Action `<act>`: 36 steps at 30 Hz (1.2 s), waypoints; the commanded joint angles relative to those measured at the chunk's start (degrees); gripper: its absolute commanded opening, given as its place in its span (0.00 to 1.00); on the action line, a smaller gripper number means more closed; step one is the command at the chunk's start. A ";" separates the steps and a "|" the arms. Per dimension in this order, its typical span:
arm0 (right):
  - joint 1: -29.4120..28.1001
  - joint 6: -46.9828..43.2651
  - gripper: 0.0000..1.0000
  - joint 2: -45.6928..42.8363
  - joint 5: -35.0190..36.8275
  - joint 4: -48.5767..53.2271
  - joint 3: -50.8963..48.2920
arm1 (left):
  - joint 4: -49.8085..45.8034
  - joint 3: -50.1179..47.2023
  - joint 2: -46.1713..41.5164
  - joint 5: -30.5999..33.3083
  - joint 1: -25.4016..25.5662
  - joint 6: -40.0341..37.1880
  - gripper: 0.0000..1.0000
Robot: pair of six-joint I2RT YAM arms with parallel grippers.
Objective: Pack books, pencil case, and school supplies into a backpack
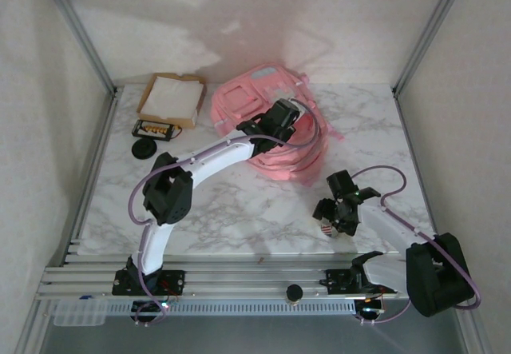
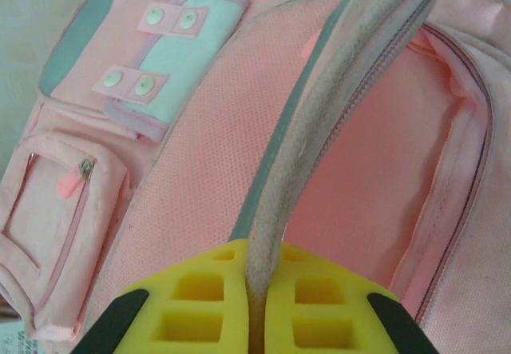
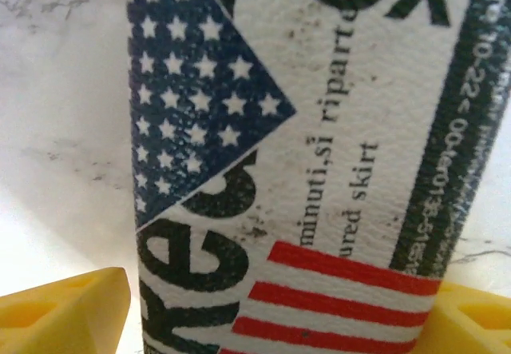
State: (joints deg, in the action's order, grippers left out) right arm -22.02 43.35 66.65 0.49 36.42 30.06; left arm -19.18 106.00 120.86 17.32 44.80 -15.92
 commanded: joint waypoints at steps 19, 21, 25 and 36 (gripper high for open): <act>1.07 -13.26 0.56 -0.10 -7.05 5.76 26.07 | -6.31 1.86 -7.93 4.46 8.11 26.44 0.00; 2.36 -16.72 0.56 4.70 -11.42 4.86 29.97 | -6.19 1.03 -8.73 5.56 8.11 29.45 0.00; 6.33 -21.01 0.58 12.46 -16.30 2.17 35.79 | -3.94 -2.34 -11.83 3.15 8.11 33.61 0.00; 7.34 -24.21 0.60 23.25 -25.36 0.89 45.34 | 3.84 -13.52 -16.94 -1.33 6.53 40.28 0.00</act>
State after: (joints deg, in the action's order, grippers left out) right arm -14.46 21.58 88.07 -20.12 40.03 73.36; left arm -20.69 93.86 107.92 18.35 51.75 20.01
